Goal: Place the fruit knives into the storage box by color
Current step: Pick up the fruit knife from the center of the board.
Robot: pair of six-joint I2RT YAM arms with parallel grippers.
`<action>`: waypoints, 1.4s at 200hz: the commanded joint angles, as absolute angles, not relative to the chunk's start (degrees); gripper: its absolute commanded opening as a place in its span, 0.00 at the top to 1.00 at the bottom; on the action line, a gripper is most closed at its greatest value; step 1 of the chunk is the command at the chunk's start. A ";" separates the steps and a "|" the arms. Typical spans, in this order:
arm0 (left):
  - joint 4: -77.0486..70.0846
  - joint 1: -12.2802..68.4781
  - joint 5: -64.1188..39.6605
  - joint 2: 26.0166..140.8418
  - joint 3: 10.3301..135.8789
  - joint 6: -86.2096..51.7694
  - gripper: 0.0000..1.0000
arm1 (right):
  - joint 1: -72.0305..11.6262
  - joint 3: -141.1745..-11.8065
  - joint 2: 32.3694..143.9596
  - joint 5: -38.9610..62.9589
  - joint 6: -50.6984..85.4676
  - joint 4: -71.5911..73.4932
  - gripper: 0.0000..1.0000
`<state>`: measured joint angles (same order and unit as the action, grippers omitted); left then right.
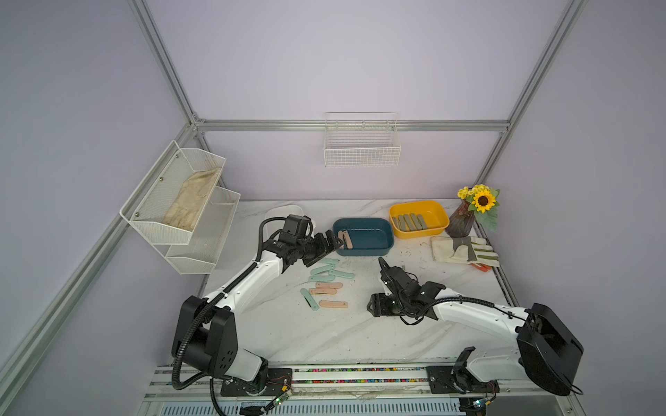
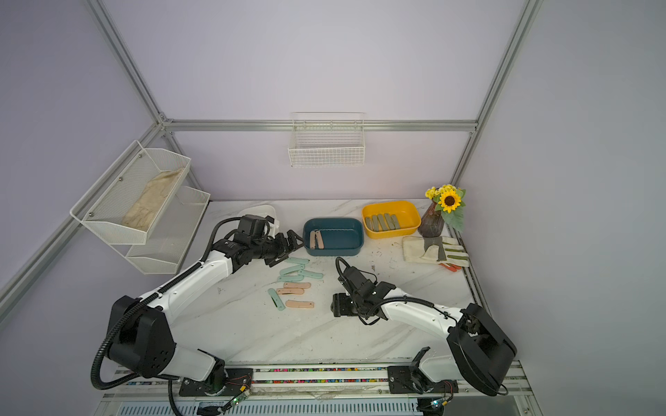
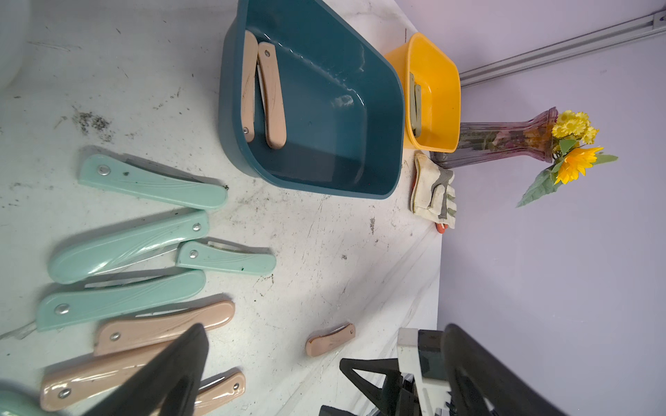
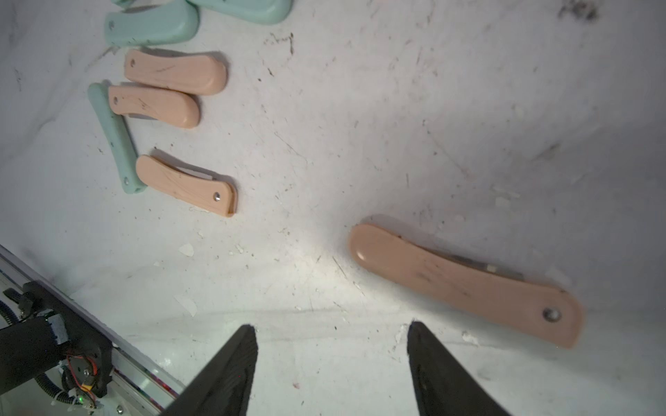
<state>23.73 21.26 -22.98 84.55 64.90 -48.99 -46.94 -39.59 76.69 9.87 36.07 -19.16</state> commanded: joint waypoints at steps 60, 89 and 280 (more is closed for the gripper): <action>21.67 22.07 -23.44 85.08 63.85 -49.75 0.00 | -47.18 -37.71 79.58 5.85 37.77 -16.54 0.30; 21.67 22.15 -23.33 85.00 63.67 -49.75 0.00 | -46.38 -40.58 83.90 4.23 35.68 -15.89 0.29; 21.71 22.24 -22.90 84.38 62.90 -49.57 0.00 | -34.89 -53.14 96.17 7.37 26.19 -12.03 0.30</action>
